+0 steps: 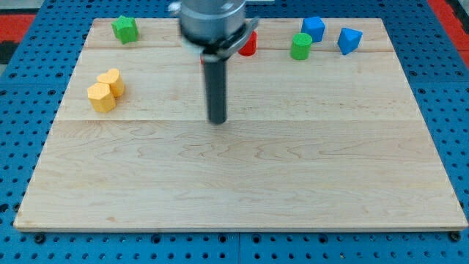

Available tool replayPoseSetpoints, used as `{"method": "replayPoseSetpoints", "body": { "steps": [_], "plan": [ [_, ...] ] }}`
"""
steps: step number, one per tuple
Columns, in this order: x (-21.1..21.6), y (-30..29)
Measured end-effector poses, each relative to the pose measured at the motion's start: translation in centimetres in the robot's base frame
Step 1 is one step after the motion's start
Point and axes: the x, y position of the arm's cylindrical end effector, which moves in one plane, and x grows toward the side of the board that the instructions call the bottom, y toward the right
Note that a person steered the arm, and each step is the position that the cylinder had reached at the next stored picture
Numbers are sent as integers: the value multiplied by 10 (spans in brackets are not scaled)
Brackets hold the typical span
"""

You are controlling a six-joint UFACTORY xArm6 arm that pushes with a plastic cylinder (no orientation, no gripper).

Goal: Push yellow blocks towards green star

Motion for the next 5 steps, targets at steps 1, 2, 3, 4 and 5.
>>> {"method": "replayPoseSetpoints", "body": {
  "steps": [1,2,3,4,5],
  "plan": [
    [13,-101],
    [-25,-178],
    [-48,-185],
    [-52,-166],
    [-68,-145]
  ]
}}
